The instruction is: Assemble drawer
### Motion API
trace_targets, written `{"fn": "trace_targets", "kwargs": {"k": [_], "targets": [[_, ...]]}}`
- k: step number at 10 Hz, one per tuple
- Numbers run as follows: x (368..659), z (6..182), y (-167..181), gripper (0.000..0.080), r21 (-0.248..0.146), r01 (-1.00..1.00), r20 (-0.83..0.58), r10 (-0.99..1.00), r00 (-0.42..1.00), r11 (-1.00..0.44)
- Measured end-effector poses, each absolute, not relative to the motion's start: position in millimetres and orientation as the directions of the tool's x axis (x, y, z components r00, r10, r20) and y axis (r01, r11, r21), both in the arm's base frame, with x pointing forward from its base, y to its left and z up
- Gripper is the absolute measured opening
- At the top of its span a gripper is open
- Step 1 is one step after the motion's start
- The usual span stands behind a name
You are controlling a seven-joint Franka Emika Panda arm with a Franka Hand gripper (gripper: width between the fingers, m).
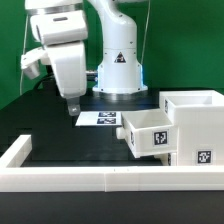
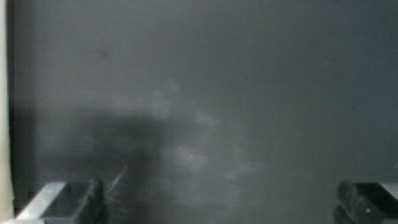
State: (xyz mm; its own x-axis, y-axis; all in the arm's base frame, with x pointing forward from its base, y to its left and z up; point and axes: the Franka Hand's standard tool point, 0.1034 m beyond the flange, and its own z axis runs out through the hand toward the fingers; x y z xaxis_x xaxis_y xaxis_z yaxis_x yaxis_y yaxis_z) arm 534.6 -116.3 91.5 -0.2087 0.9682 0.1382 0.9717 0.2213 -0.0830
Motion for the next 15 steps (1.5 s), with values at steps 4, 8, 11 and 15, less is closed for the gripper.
{"fn": "trace_targets", "kwargs": {"k": [4, 8, 11, 15], "targets": [[530, 78.7, -85, 0.0649, -0.124, 0.977, 0.179, 0.972, -0.149, 0.173], [537, 78.1, -41, 0.0649, -0.143, 0.984, 0.181, 0.98, -0.076, 0.103], [537, 77.9, -41, 0.0649, -0.145, 0.985, 0.181, 0.981, -0.069, 0.096], [537, 77.7, -42, 0.0649, -0.145, 0.985, 0.181, 0.981, -0.067, 0.094]]}}
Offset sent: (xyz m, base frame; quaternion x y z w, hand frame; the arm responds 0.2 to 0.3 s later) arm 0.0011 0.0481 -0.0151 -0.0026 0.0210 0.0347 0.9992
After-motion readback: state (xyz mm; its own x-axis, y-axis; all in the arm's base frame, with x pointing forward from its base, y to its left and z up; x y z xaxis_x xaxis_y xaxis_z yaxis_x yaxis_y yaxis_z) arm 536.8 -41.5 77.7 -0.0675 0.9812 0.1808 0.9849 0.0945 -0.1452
